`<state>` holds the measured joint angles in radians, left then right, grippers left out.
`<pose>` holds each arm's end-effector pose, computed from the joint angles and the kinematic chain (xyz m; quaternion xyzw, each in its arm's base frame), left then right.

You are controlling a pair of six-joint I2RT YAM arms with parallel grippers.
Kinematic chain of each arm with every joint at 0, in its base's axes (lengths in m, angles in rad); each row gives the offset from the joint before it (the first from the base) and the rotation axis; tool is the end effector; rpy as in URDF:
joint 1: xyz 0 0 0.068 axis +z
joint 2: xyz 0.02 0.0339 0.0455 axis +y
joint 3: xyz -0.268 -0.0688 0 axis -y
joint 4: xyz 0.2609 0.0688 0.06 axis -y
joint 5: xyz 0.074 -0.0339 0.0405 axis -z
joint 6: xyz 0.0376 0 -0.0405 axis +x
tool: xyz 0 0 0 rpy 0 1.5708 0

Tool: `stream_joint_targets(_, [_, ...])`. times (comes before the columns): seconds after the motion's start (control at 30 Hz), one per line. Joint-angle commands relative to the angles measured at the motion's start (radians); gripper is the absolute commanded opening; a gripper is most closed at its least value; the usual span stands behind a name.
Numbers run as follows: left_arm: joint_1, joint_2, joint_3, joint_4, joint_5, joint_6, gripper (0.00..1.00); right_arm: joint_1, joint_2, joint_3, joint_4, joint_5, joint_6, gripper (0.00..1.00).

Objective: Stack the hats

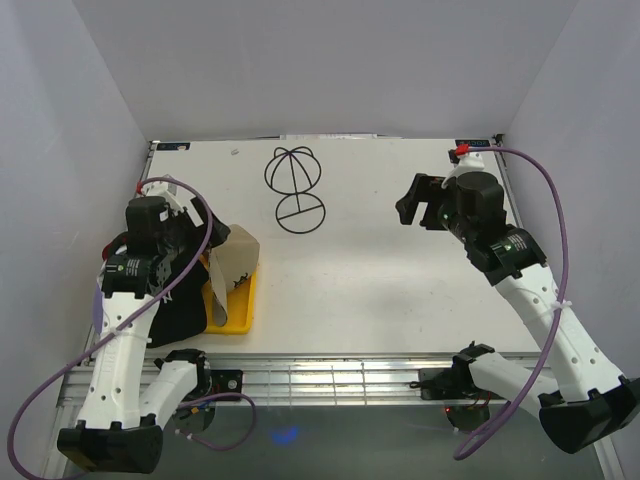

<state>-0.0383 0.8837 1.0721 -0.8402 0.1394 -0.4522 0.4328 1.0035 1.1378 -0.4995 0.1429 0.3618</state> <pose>0.1832 -0.0122 0.3610 -0.1535 0.8814 -0.1680 0.4140 0.2114 0.0918 0.3942 0.0113 0.8226 0.1646 0.5442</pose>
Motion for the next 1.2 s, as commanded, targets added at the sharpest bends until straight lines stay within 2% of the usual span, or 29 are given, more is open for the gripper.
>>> stream_joint_targets(0.0, [-0.002,-0.034,0.006,-0.040,-0.044,0.013,0.97,-0.002,-0.006,0.030,-0.005,-0.026,0.011,0.89])
stream_joint_targets(0.23, [-0.002,-0.034,0.005,-0.076,-0.072,0.021,0.95,-0.002,-0.040,0.017,-0.008,-0.002,0.014,0.89])
stream_joint_targets(0.4, [-0.002,-0.032,-0.038,-0.076,-0.041,0.018,0.80,-0.002,-0.039,-0.004,-0.008,-0.012,0.019,0.90])
stream_joint_targets(0.83, [0.000,-0.048,-0.144,-0.082,0.006,0.001,0.61,-0.002,-0.014,-0.038,0.007,-0.012,0.031,0.90])
stream_joint_targets(1.17, [0.000,0.017,-0.173,-0.068,0.035,-0.023,0.37,-0.002,-0.002,-0.046,0.018,-0.011,0.026,0.91])
